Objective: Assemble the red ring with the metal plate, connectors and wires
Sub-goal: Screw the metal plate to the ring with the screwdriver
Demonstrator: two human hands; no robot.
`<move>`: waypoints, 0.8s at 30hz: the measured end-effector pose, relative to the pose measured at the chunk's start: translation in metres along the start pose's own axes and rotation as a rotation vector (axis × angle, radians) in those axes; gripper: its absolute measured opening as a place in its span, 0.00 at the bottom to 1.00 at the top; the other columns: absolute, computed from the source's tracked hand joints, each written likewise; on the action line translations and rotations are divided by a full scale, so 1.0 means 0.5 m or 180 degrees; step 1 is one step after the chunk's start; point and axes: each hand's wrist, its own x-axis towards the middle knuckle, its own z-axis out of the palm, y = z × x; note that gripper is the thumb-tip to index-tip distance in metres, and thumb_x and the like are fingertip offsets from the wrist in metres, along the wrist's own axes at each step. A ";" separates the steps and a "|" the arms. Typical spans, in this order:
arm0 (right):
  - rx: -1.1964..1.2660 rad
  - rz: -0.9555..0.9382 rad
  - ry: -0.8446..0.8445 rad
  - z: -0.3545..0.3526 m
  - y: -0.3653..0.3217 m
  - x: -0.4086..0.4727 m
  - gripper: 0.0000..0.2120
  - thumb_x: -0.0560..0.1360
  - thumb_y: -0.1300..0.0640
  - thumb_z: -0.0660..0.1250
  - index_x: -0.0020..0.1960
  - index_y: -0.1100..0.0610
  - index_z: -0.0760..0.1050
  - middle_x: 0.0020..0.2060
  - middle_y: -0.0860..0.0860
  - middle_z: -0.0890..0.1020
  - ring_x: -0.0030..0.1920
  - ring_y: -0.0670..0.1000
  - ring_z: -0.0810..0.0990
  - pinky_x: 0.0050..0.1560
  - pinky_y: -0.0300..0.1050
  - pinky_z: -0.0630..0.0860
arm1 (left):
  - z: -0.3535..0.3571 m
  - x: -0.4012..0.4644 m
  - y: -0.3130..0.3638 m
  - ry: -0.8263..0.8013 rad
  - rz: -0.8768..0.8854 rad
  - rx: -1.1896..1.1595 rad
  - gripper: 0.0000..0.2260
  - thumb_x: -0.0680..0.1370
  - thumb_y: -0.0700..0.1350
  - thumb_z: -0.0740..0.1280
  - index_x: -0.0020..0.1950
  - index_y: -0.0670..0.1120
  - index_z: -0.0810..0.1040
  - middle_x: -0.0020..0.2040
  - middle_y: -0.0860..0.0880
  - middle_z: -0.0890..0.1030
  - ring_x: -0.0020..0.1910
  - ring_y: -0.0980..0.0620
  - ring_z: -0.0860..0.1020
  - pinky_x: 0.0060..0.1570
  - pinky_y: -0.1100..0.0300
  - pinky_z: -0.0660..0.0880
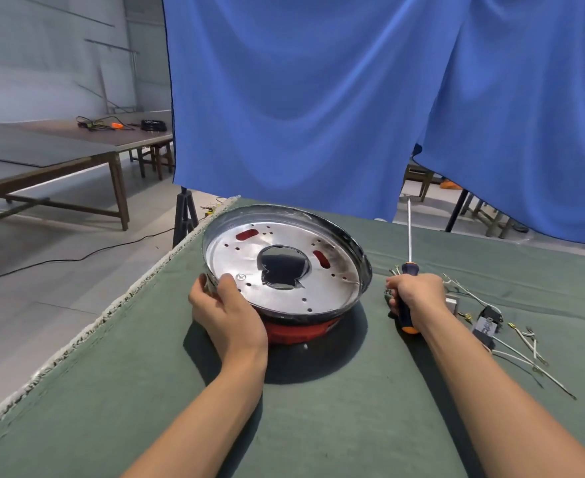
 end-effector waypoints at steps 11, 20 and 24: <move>-0.0166 0.0193 0.0206 0.010 -0.001 0.028 0.14 0.76 0.65 0.63 0.33 0.62 0.68 0.28 0.58 0.71 0.25 0.54 0.69 0.25 0.43 0.66 | -0.010 -0.019 0.012 -0.0504 0.0366 0.0626 0.28 0.80 0.56 0.56 0.77 0.47 0.53 0.74 0.41 0.60 0.72 0.45 0.61 0.69 0.53 0.59; -0.0210 -0.0116 0.0409 0.006 0.014 0.015 0.09 0.74 0.61 0.65 0.36 0.64 0.74 0.28 0.57 0.76 0.25 0.55 0.74 0.32 0.47 0.73 | -0.022 -0.003 0.014 -0.0620 0.0456 0.0916 0.25 0.79 0.54 0.59 0.73 0.47 0.58 0.68 0.42 0.67 0.66 0.44 0.67 0.59 0.53 0.66; 0.0527 -0.0178 0.0087 -0.036 0.020 -0.025 0.11 0.72 0.66 0.69 0.34 0.61 0.69 0.24 0.54 0.71 0.19 0.51 0.69 0.24 0.40 0.69 | -0.031 0.007 0.015 -0.0846 0.0949 0.1492 0.24 0.79 0.54 0.59 0.72 0.48 0.58 0.66 0.44 0.70 0.60 0.48 0.70 0.53 0.57 0.64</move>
